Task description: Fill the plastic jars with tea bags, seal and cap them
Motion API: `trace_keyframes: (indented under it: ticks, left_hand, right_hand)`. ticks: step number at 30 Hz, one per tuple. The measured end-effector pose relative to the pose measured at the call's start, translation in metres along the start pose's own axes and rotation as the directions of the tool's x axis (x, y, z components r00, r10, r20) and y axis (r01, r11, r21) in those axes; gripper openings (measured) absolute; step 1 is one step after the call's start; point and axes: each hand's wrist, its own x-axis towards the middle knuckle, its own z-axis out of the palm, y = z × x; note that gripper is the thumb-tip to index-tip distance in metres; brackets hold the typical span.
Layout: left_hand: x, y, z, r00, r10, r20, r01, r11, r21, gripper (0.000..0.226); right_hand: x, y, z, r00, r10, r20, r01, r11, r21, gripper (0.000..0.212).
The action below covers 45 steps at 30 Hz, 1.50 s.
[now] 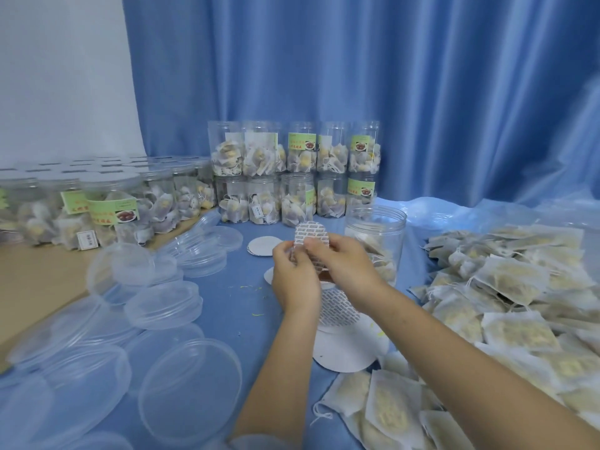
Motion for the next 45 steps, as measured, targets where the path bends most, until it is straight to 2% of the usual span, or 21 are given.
trace_keyframes:
  ticks: [3, 5, 6, 8, 11, 15, 20, 23, 27, 29, 32, 34, 38, 45]
  left_hand:
    - [-0.009, 0.009, -0.013, 0.994, 0.043, 0.099, -0.057, 0.988, 0.142, 0.030]
    - [-0.013, 0.015, -0.024, 0.987, 0.053, 0.153, -0.096, 0.954, 0.285, 0.036]
    - [-0.014, 0.017, -0.031, 0.984, 0.061, 0.168, -0.117, 0.929, 0.352, 0.037]
    - [-0.020, 0.020, -0.046, 0.981, 0.072, 0.178, -0.145, 0.886, 0.440, 0.038]
    - [-0.030, 0.021, -0.074, 0.982, 0.064, 0.178, -0.148, 0.846, 0.512, 0.039]
    - [-0.045, 0.020, -0.113, 0.981, 0.082, 0.175, -0.171, 0.791, 0.587, 0.035]
    - [-0.058, 0.011, -0.161, 0.978, 0.117, 0.171, -0.202, 0.720, 0.664, 0.035]
    - [-0.064, 0.001, -0.190, 0.986, 0.101, 0.136, -0.169, 0.561, 0.810, 0.044]
    - [-0.072, -0.025, -0.224, 0.990, 0.116, 0.078, -0.112, 0.325, 0.939, 0.052]
    - [-0.071, -0.041, -0.235, 0.994, 0.090, 0.061, -0.083, 0.268, 0.960, 0.055]
    - [-0.062, -0.055, -0.236, 0.999, -0.008, 0.046, -0.041, 0.313, 0.949, 0.060]
    - [-0.051, -0.058, -0.230, 0.995, -0.037, 0.088, -0.070, 0.355, 0.932, 0.061]
    - [-0.026, -0.059, -0.211, 0.979, 0.003, 0.204, -0.185, 0.432, 0.883, 0.062]
    - [0.018, -0.066, -0.156, 0.955, 0.053, 0.292, -0.284, 0.455, 0.844, 0.053]
  right_hand:
    - [-0.008, -0.009, 0.005, 0.997, 0.007, -0.083, -0.004, 0.999, 0.034, 0.023]
    - [-0.017, -0.012, 0.011, 0.994, -0.017, -0.112, 0.019, 1.000, 0.011, 0.030]
    - [-0.023, -0.013, 0.015, 0.993, -0.017, -0.113, 0.016, 1.000, -0.006, 0.035]
    - [-0.035, -0.012, 0.026, 0.996, 0.019, -0.087, -0.019, 1.000, 0.006, 0.032]
    - [-0.053, -0.014, 0.042, 0.997, 0.067, -0.050, -0.064, 0.997, 0.049, 0.019]
    - [-0.076, -0.018, 0.064, 0.998, 0.067, -0.002, -0.067, 0.998, -0.004, 0.024]
    - [-0.104, -0.021, 0.098, 1.000, -0.002, 0.031, 0.004, 0.997, -0.073, 0.024]
    - [-0.117, -0.016, 0.118, 0.997, -0.048, 0.062, 0.058, 0.981, -0.185, 0.017]
    - [-0.126, -0.005, 0.135, 0.993, -0.037, 0.110, 0.067, 0.955, -0.289, 0.027]
    - [-0.127, 0.002, 0.139, 0.991, -0.041, 0.125, 0.080, 0.942, -0.327, 0.028]
    - [-0.121, 0.012, 0.141, 0.990, -0.041, 0.138, 0.094, 0.912, -0.400, 0.024]
    - [-0.113, 0.016, 0.140, 0.992, -0.025, 0.123, 0.074, 0.907, -0.415, 0.020]
    - [-0.092, 0.022, 0.129, 0.997, 0.004, 0.080, 0.032, 0.897, -0.441, 0.019]
    - [-0.051, 0.035, 0.096, 0.997, 0.078, 0.008, -0.065, 0.876, -0.478, 0.018]
